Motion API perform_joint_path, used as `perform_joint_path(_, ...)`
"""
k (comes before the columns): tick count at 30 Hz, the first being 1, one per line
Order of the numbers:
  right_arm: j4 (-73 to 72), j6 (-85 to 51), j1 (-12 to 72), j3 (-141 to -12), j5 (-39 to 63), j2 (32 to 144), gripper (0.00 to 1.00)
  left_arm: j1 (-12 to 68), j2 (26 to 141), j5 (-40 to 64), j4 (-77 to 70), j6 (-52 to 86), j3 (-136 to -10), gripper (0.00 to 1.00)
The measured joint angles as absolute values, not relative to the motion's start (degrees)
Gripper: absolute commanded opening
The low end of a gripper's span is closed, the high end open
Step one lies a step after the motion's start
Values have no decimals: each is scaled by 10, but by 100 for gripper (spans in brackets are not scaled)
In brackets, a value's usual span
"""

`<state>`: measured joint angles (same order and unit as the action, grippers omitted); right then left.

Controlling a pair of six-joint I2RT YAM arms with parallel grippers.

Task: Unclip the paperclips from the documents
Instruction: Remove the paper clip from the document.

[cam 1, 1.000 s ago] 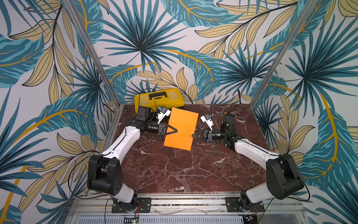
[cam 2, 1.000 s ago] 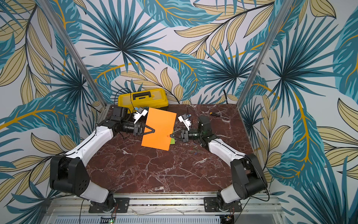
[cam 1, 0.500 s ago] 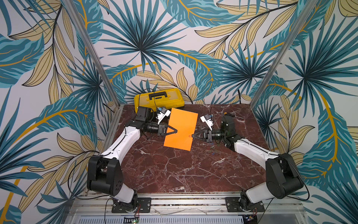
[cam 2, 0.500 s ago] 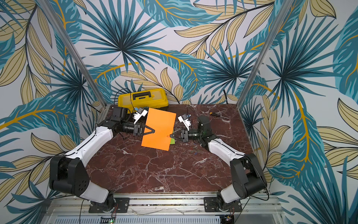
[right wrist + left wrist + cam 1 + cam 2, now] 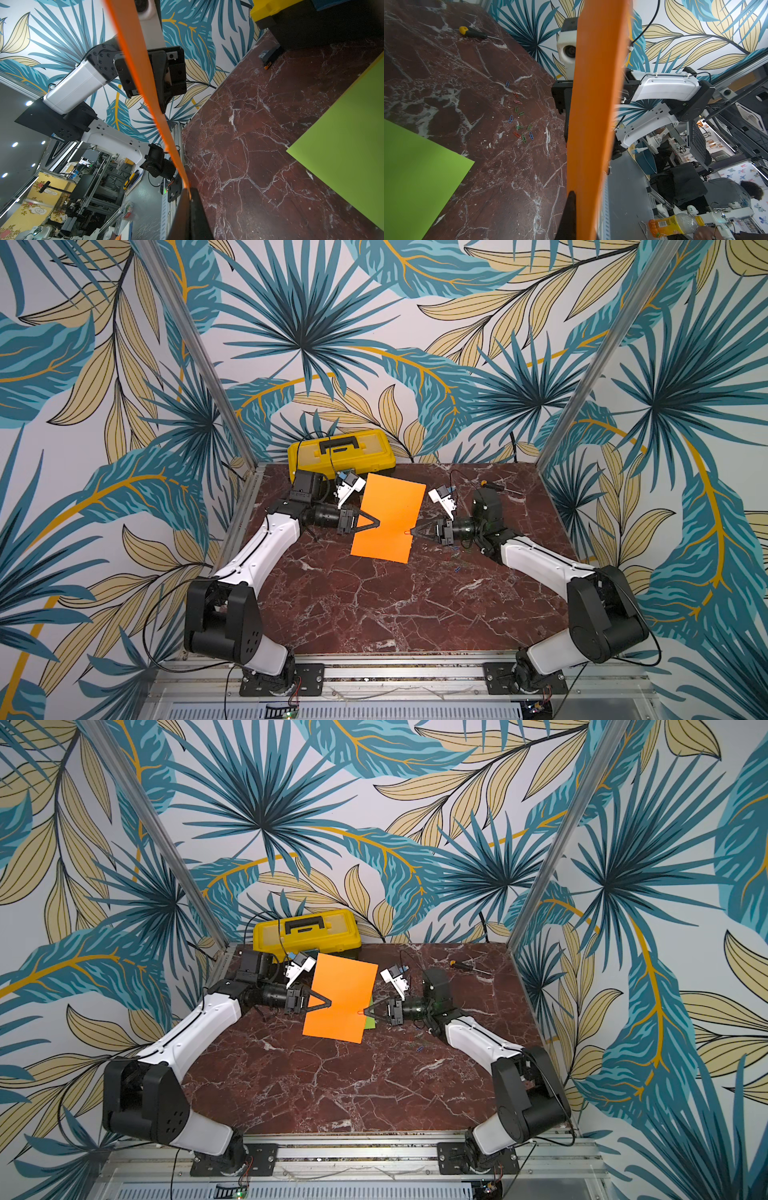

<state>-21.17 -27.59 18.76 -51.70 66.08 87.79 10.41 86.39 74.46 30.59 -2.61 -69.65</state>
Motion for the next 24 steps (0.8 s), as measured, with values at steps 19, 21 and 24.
perform_joint_path(19, -194, -249, 187, -517, 662, 878, 5, 104, 863, 743, 306, -32, -691, 0)
perform_joint_path(21, -192, -248, 187, -517, 661, 878, 6, 104, 863, 743, 306, -32, -691, 0)
perform_joint_path(24, -190, -244, 187, -517, 661, 878, 5, 104, 863, 742, 306, -32, -691, 0)
